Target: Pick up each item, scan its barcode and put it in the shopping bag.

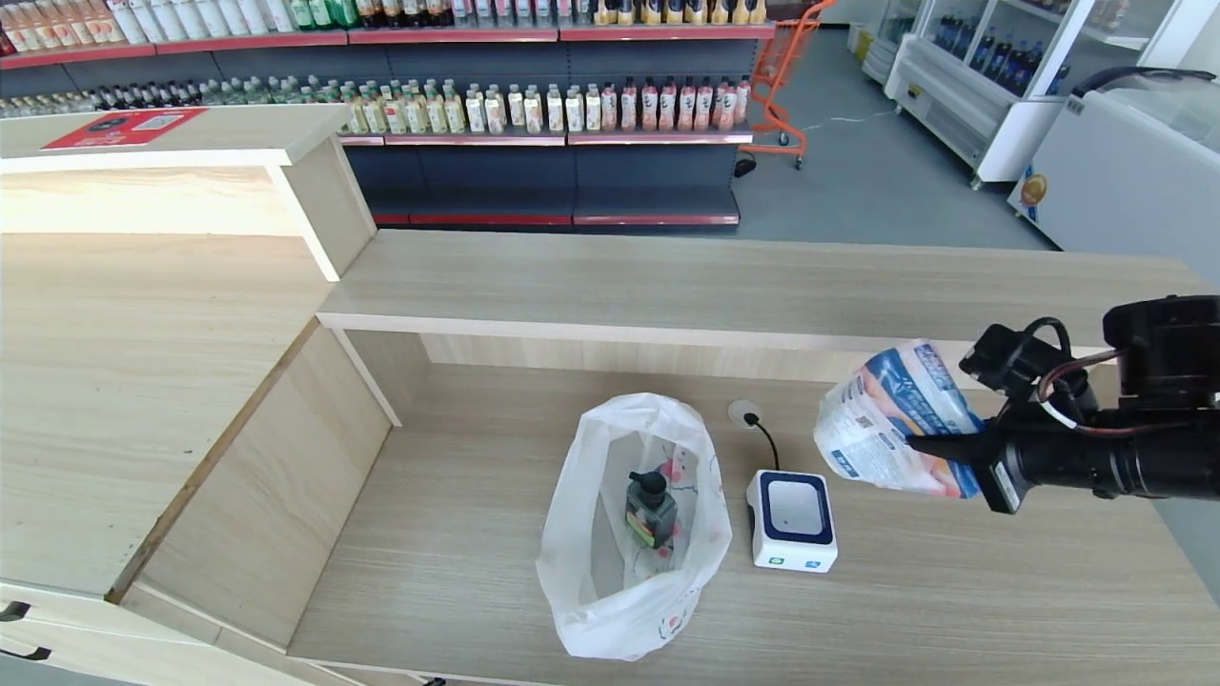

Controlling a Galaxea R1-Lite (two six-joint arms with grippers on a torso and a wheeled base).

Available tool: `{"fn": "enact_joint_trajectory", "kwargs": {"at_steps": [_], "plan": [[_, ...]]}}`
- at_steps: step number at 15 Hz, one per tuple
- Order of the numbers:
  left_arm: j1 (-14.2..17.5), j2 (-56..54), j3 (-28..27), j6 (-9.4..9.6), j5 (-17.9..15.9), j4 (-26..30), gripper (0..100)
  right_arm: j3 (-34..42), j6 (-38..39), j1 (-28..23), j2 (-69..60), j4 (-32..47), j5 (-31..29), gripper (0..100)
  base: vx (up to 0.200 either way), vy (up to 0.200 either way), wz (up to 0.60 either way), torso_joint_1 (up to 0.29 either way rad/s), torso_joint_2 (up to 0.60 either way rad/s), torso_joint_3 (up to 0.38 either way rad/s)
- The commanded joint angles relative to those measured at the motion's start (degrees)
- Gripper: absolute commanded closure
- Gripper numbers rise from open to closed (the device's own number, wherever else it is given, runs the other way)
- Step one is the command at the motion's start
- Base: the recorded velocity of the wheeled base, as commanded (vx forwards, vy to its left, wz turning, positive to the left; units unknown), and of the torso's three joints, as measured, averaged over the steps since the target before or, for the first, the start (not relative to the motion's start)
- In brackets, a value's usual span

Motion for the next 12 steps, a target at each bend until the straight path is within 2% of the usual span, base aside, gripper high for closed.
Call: {"fn": "enact_joint_trajectory", "kwargs": {"at_steps": [1,4,6,8,9,12], "plan": [[0.00,-0.02,0.00,-0.01,0.00,0.00,0,-0.23,-3.23,1.28,3.83,-0.06,0.01,100,0.000,0.000,0.00,0.000,0.00,0.000],[0.00,-0.02,0.00,-0.01,0.00,0.00,0,0.12,-14.22,1.54,7.26,-2.35,1.68,100,0.000,0.000,0.00,0.000,0.00,0.000],[0.00,-0.02,0.00,-0.01,0.00,0.00,0,0.91,-20.64,1.01,12.09,-8.76,5.99,100,0.000,0.000,0.00,0.000,0.00,0.000],[0.00,-0.02,0.00,-0.01,0.00,0.00,0,1.00,-23.36,0.92,15.17,-12.28,8.80,100,0.000,0.000,0.00,0.000,0.00,0.000],[0.00,-0.02,0.00,-0.01,0.00,0.00,0,0.56,-27.76,0.92,18.51,-14.30,11.18,100,0.000,0.000,0.00,0.000,0.00,0.000],[0.00,-0.02,0.00,-0.01,0.00,0.00,0,0.47,-32.68,1.36,22.20,-16.15,14.69,100,0.000,0.000,0.00,0.000,0.00,0.000]]}}
